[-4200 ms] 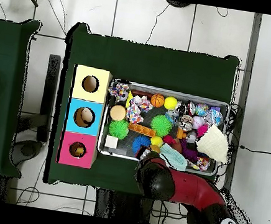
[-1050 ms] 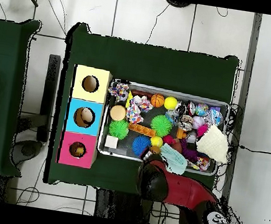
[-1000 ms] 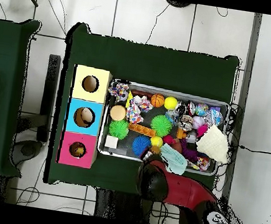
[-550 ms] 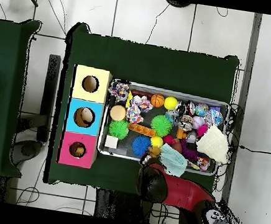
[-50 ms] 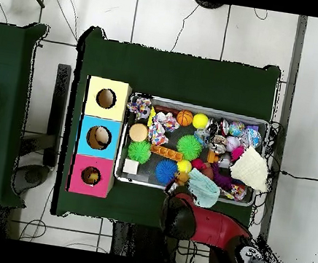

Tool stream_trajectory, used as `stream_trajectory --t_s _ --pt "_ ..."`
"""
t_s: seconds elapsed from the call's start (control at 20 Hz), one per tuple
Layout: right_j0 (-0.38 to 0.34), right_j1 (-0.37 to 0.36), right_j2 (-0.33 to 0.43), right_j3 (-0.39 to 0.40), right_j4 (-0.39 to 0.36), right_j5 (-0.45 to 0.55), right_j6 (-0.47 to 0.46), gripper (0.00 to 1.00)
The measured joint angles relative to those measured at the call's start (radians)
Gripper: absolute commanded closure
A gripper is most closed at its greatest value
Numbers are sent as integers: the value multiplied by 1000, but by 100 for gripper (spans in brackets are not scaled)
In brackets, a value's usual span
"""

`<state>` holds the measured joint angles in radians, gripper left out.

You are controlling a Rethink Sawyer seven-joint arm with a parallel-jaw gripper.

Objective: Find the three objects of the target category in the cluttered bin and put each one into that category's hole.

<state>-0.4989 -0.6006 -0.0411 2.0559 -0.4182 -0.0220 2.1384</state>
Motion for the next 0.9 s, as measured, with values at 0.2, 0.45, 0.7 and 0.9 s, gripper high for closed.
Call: stream_trajectory --t_s 0.2,0.45,0.7,0.9 --pt "0 0 -1 -1 -8 0 0 100" --pt "6 0 -2 -3 -20 0 0 100" --pt "16 -3 -9 -4 -21 0 0 100" --pt "16 -40 -8 5 -21 2 0 100"
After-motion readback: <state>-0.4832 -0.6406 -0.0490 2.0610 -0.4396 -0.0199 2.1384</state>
